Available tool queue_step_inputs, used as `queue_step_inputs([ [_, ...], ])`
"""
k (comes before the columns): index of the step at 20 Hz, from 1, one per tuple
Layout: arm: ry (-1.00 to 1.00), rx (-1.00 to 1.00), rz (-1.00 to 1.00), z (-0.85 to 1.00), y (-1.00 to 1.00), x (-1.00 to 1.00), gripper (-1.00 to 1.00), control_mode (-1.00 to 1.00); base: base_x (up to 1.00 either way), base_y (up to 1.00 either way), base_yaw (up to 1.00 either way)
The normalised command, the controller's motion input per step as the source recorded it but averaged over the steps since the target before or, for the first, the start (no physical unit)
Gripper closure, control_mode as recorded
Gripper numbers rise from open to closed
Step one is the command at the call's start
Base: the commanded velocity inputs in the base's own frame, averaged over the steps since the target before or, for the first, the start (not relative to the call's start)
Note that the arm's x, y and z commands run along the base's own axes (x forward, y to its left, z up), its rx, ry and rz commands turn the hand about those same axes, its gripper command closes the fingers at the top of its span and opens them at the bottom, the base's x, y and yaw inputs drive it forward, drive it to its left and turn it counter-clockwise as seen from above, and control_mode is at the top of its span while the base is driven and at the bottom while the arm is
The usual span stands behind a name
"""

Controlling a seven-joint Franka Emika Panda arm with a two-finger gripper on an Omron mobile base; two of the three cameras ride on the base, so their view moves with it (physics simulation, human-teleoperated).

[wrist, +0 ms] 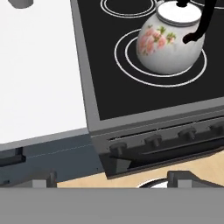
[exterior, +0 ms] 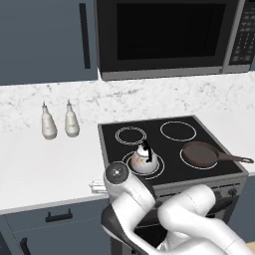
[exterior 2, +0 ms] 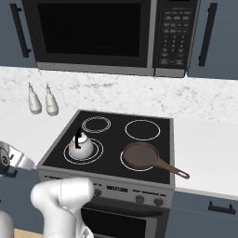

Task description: Pick the kettle from the counter and place it on a stove burner. Then turn the burner on.

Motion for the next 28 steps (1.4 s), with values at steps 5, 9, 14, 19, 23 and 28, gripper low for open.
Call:
queue_step_inputs([
  [5, -0.1, 0.0, -0.04, -0.23, 0.0, 0.0, -1.0, -1.0, 0.0, 0.0, 0.0],
  [9, -0.11, 0.0, -0.05, -0.32, 0.0, 0.0, -1.0, -1.0, 0.0, 0.0, 0.0],
  [14, -0.1, -0.02, -0.05, -0.69, 0.0, 0.0, -1.0, -1.0, 0.0, 0.0, 0.0],
  [19, -0.01, 0.0, -0.13, -0.82, 0.0, -0.06, -1.0, -1.0, 0.0, 0.0, 0.0],
  [23, 0.08, 0.0, -0.15, -0.62, 0.0, -0.01, -1.0, -1.0, 0.0, 0.0, 0.0],
  [28, -0.1, -0.01, -0.06, -0.2, 0.04, 0.0, -1.0, -1.0, 0.0, 0.0, 0.0],
])
